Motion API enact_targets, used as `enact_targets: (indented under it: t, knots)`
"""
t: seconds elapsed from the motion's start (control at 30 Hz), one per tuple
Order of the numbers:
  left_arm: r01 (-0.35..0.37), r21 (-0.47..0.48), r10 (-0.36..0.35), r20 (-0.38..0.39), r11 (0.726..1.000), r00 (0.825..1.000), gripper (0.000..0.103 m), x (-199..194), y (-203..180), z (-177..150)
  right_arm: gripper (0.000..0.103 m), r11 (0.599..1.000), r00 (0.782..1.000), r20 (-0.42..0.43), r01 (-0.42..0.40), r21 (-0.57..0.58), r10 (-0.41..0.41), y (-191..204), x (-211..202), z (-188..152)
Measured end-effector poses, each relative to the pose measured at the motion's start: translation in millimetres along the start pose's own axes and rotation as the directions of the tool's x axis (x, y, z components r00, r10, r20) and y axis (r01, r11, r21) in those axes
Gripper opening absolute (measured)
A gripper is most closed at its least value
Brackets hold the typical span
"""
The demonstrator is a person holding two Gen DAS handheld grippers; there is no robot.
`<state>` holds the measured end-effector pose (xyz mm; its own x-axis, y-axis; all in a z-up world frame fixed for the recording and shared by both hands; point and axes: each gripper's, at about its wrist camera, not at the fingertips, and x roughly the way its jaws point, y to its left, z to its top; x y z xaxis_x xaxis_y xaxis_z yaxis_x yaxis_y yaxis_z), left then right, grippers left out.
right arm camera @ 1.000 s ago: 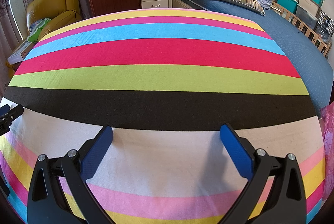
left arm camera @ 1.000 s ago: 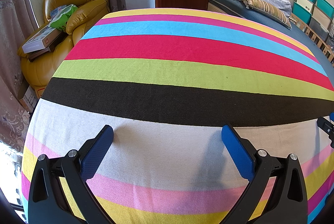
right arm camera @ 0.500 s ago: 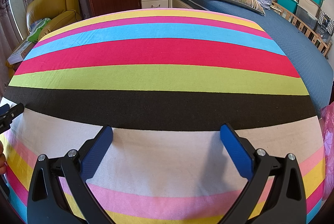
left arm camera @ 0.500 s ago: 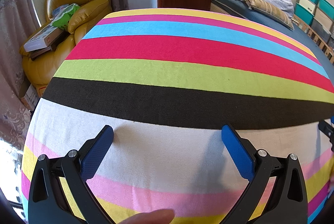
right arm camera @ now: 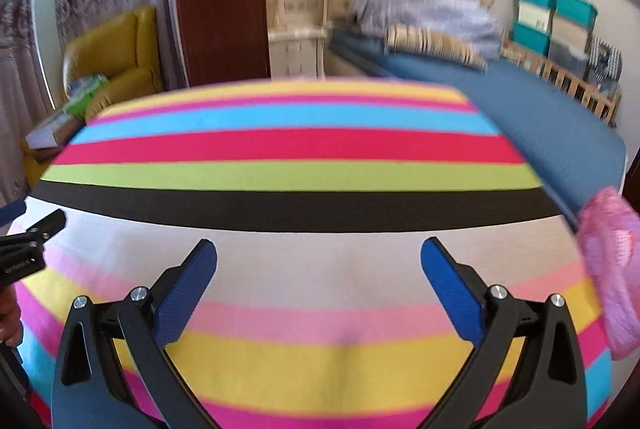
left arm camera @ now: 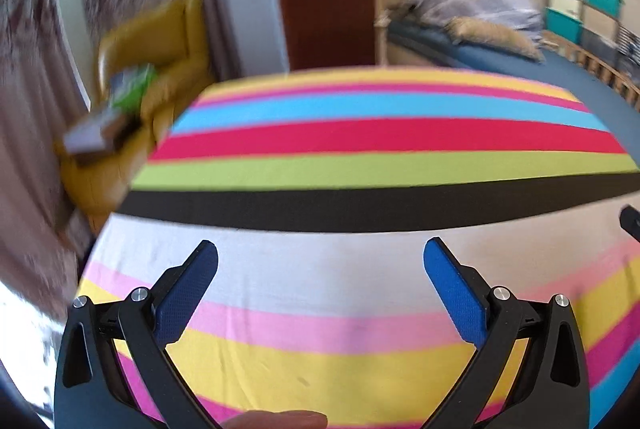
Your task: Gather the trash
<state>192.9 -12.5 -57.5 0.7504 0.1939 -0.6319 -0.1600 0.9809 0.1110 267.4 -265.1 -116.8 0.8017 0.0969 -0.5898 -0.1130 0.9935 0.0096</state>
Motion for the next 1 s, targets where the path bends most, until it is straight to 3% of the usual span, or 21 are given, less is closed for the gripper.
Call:
enact_targets:
  t: [0.17,0.27,0.4,0.57,1.0]
  knots:
    - [0.147,0.013,-0.148,0.078,0.989,0.986,0.096,-43,-32,-1,0.099,0.999,0.995,0.095,0.041,-0.01,-0.04,-10,-54,-18]
    - [0.127,0.039,-0.131,0.117,0.991,0.984,0.096,-62,-53,-5,0.099,0.999,0.995,0.092,0.033,0.0,-0.033,-18,-74,-28]
    - [0.17,0.075,-0.176,0.094,0.983,0.98,0.096,-76,-80,-8,0.099,0.997,0.993,0.104,0.056,0.048,-0.06,-39,-104,-44]
    - [0.172,0.124,-0.187,0.116,0.977,0.976,0.096,-94,-103,-18,0.099,0.996,0.987,0.14,0.07,0.06,-0.078,-54,-134,-60]
    - [0.165,0.113,-0.178,0.109,0.98,0.978,0.096,-98,-97,-27,0.099,0.999,0.993,0.112,0.032,0.036,-0.036,-35,-137,-67]
